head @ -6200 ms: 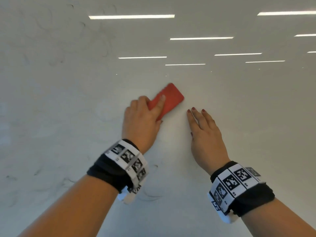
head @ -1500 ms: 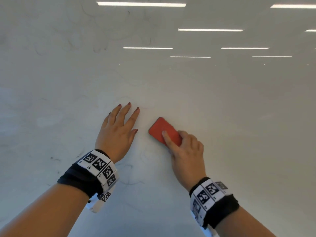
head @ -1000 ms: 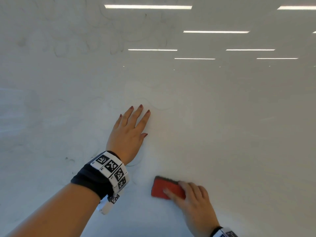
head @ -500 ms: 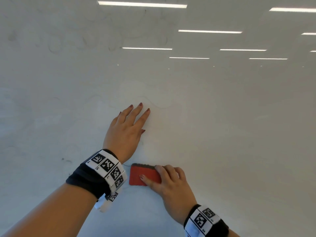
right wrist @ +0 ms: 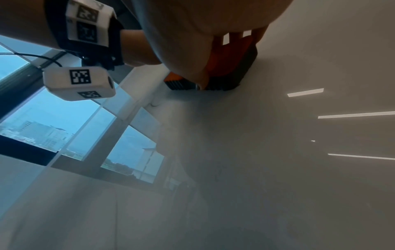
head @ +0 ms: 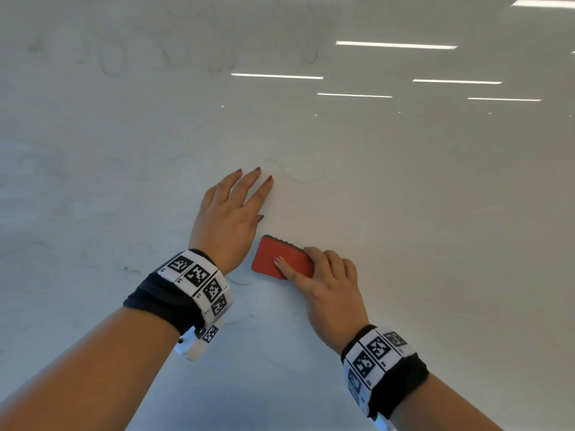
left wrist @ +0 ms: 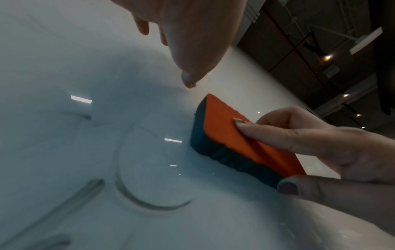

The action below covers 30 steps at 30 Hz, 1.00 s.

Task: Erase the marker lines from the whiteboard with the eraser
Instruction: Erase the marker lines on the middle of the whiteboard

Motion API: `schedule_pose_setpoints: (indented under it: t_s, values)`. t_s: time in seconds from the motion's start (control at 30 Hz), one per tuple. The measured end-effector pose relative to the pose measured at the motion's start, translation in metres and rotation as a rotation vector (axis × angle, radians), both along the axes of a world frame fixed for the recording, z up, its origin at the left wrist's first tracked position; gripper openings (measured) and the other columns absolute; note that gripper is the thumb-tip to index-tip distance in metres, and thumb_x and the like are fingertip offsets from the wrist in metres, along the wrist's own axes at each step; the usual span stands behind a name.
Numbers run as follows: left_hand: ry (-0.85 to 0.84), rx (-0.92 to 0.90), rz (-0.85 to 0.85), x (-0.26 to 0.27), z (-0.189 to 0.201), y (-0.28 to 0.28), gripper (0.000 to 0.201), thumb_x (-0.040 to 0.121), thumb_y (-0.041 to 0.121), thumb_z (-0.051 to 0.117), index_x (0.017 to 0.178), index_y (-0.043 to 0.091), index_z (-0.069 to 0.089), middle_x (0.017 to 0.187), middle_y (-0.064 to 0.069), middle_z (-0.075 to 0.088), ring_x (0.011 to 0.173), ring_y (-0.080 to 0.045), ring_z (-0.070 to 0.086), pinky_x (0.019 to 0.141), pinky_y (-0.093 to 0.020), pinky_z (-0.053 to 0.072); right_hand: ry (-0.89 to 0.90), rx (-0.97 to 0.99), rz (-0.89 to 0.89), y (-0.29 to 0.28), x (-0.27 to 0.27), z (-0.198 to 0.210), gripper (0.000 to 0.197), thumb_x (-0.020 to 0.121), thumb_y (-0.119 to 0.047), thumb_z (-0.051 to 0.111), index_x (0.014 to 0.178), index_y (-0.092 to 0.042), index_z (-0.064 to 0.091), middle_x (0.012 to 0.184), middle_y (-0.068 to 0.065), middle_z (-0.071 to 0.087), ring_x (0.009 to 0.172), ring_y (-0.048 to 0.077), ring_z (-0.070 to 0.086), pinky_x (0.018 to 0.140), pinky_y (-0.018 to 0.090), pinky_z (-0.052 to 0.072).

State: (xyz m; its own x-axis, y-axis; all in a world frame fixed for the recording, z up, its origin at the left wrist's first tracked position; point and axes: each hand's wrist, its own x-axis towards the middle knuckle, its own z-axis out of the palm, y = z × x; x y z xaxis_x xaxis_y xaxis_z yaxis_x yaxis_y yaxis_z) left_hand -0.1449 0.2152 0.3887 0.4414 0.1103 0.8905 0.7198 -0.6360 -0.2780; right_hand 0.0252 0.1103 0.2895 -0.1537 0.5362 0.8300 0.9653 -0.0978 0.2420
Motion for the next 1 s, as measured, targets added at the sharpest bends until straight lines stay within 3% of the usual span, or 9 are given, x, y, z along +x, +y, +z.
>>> schedule_pose_setpoints:
  t_s: [0.23,0.33,0.4,0.5,0.67,0.83,1.0]
  values:
    - [-0.038,-0.091,0.04,-0.011,-0.004,0.004,0.058,0.093,0.026,0.052,0.147,0.021,0.031,0.153,-0.006,0.027,0.139,-0.031,0.024,0.111,-0.047,0.027,-0.152,-0.214,0.035,0.003,-0.02,-0.031,0.069,0.073,-0.016,0.043,0.138,-0.039,0.04,0.122,0.007,0.047,0.101,0.029,0.045,0.085,0.043,0.041]
    - [-0.031,-0.116,0.036,-0.011,-0.005,0.005,0.058,0.095,0.027,0.051,0.148,0.022,0.029,0.154,-0.005,0.025,0.14,-0.031,0.023,0.111,-0.047,0.027,-0.196,-0.237,0.032,-0.003,-0.006,-0.045,0.065,0.077,-0.017,0.04,0.137,-0.041,0.041,0.123,0.005,0.048,0.103,0.028,0.046,0.087,0.042,0.036]
    - [-0.024,-0.117,0.035,-0.012,-0.003,0.006,0.058,0.095,0.027,0.052,0.148,0.022,0.029,0.154,-0.005,0.025,0.14,-0.031,0.024,0.111,-0.047,0.027,-0.164,-0.176,0.03,-0.009,0.005,-0.047,0.065,0.078,-0.015,0.045,0.138,-0.042,0.041,0.124,0.005,0.047,0.103,0.028,0.046,0.086,0.041,0.032]
    - [-0.013,-0.105,0.037,-0.014,-0.002,0.006,0.058,0.094,0.028,0.052,0.147,0.023,0.029,0.153,-0.005,0.027,0.139,-0.031,0.027,0.11,-0.048,0.026,0.013,-0.03,-0.015,-0.013,0.014,-0.033,0.079,0.07,-0.008,0.068,0.138,-0.039,0.043,0.125,0.008,0.047,0.103,0.029,0.046,0.085,0.041,0.032]
    - [-0.043,-0.078,0.025,-0.022,0.001,0.01,0.055,0.094,0.025,0.051,0.146,0.024,0.032,0.151,-0.003,0.031,0.136,-0.029,0.03,0.11,-0.049,0.023,0.101,0.096,-0.022,0.005,-0.008,0.003,0.078,0.071,-0.004,0.067,0.139,-0.035,0.045,0.124,0.012,0.048,0.102,0.03,0.044,0.083,0.042,0.032]
    - [-0.059,-0.061,0.041,-0.045,0.012,0.017,0.055,0.094,0.027,0.049,0.147,0.023,0.031,0.153,-0.004,0.027,0.139,-0.029,0.024,0.111,-0.049,0.022,-0.029,-0.02,0.022,0.023,-0.045,-0.01,0.071,0.073,-0.009,0.043,0.139,-0.035,0.042,0.122,0.012,0.049,0.099,0.032,0.046,0.081,0.043,0.034]
    - [-0.021,-0.125,0.07,-0.056,0.013,0.029,0.057,0.097,0.032,0.045,0.149,0.026,0.023,0.156,-0.002,0.02,0.141,-0.028,0.019,0.113,-0.046,0.019,-0.239,-0.254,0.043,0.026,-0.056,-0.055,0.064,0.077,-0.019,0.041,0.137,-0.039,0.04,0.121,0.008,0.048,0.104,0.031,0.046,0.088,0.044,0.032]
